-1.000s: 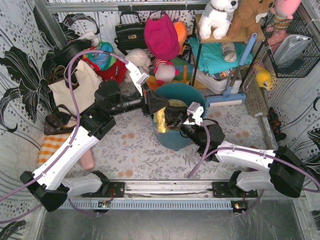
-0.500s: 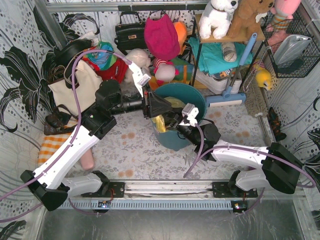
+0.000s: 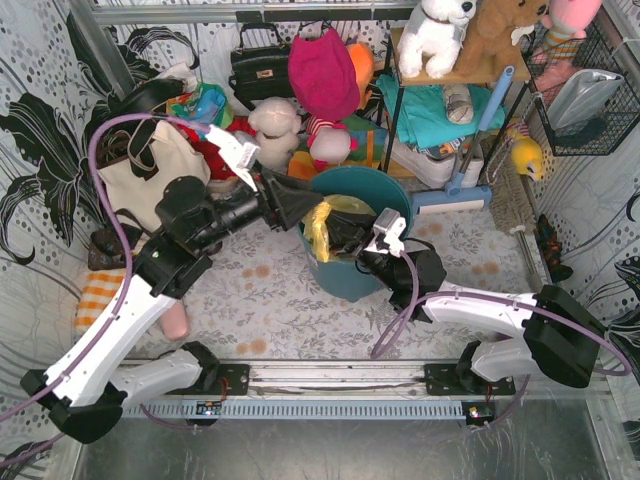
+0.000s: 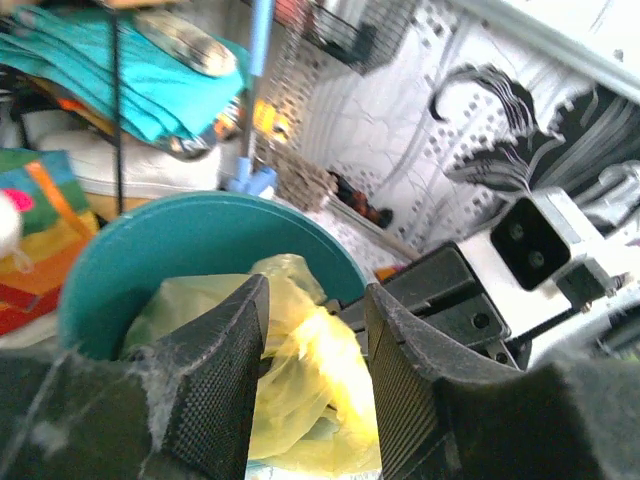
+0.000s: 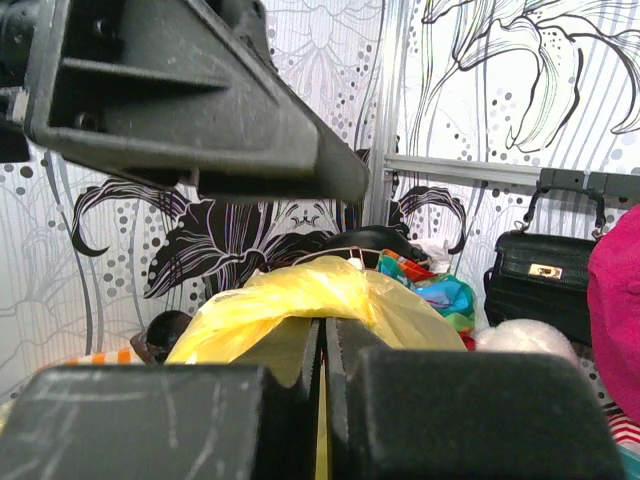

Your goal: Tie the trash bag

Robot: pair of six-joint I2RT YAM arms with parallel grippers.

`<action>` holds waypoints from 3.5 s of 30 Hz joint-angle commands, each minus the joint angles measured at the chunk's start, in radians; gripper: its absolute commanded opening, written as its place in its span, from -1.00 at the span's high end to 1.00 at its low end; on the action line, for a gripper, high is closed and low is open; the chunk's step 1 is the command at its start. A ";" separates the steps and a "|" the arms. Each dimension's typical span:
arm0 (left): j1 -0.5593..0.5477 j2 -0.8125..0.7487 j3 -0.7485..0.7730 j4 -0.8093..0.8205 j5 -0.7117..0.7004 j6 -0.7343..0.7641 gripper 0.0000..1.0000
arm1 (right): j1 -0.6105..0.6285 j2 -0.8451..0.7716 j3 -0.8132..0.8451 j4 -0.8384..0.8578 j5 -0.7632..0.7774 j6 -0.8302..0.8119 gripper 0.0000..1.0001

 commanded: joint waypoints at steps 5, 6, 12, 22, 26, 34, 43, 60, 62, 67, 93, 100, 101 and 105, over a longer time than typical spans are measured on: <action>-0.001 -0.065 -0.048 -0.004 -0.433 -0.231 0.03 | 0.003 0.015 0.021 0.097 0.000 -0.003 1.00; -0.001 -0.058 -0.049 -0.026 -0.447 -0.272 0.04 | 0.004 0.018 0.023 0.097 0.001 -0.004 1.00; 0.000 -0.038 -0.088 -0.044 -0.367 -0.404 0.07 | 0.004 0.033 0.035 0.104 0.001 -0.008 1.00; -0.001 -0.113 -0.194 -0.004 -0.298 -0.550 0.09 | 0.004 0.047 0.041 0.111 0.004 -0.010 1.00; -0.001 -0.132 -0.224 0.031 -0.263 -0.585 0.09 | 0.003 0.057 0.045 0.115 0.022 -0.018 1.00; 0.000 -0.100 -0.242 0.082 -0.117 -0.603 0.10 | 0.004 0.088 0.063 0.127 0.031 -0.028 1.00; -0.002 -0.079 -0.281 0.089 -0.022 -0.629 0.12 | 0.005 0.102 0.064 0.156 0.053 -0.039 1.00; -0.002 -0.135 -0.340 0.023 0.003 -0.630 -0.05 | 0.003 0.117 0.044 0.268 0.110 -0.073 1.00; -0.002 -0.131 -0.328 -0.007 -0.005 -0.610 -0.07 | 0.004 0.114 0.044 0.266 0.100 -0.074 1.00; -0.002 -0.117 -0.267 -0.104 -0.068 -0.539 -0.09 | 0.003 0.110 0.039 0.251 0.063 -0.063 1.00; 0.008 -0.040 -0.009 -0.150 -0.276 -0.408 -0.01 | 0.004 0.099 0.030 0.226 0.025 -0.061 1.00; 0.015 -0.025 0.001 -0.125 -0.284 -0.402 -0.04 | 0.004 0.094 0.022 0.225 0.029 -0.060 1.00; 0.016 -0.023 0.003 -0.123 -0.280 -0.402 -0.05 | 0.004 0.094 0.020 0.225 0.031 -0.059 1.00; 0.021 -0.008 0.005 -0.110 -0.251 -0.404 -0.06 | 0.003 0.095 0.021 0.226 0.032 -0.061 1.00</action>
